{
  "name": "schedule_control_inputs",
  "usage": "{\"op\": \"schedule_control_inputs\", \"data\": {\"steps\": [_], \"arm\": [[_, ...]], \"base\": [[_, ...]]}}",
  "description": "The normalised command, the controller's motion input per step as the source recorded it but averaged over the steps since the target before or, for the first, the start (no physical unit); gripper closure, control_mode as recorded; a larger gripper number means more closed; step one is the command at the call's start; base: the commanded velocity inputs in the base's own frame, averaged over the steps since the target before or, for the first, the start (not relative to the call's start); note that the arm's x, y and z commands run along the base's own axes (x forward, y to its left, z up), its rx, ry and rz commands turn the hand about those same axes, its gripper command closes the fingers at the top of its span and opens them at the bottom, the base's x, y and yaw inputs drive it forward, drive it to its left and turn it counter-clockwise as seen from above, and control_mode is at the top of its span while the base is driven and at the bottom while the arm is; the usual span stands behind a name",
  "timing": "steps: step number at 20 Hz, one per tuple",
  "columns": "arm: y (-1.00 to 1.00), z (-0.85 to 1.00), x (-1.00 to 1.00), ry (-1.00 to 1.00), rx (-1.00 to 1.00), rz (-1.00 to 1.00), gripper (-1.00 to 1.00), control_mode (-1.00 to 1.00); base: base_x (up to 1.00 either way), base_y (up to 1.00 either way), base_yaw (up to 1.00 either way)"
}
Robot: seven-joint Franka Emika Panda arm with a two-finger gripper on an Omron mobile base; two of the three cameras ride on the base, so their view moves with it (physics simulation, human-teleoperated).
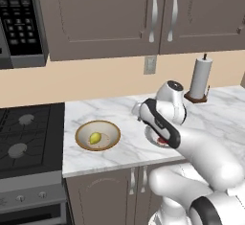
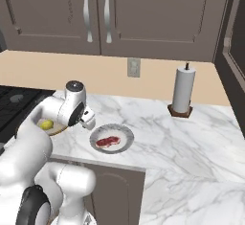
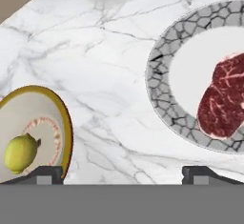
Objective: Place the steak on the plate and place the lemon on the same plate.
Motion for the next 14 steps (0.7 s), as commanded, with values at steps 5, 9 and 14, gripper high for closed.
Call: {"op": "schedule_control_inputs", "data": {"steps": [5,9,14], "arm": [[1.0,0.0,0.0,0.0,-0.15,0.3,-1.0,-1.0],[0.9,0.0,0.0,0.0,-0.1,0.23,-1.0,-1.0],[0.58,0.03,0.0,-0.01,0.0,0.09,-1.0,-1.0]], "base": [[0.0,0.0,0.0],[0.0,0.0,0.0],[0.0,0.0,0.0]]}}
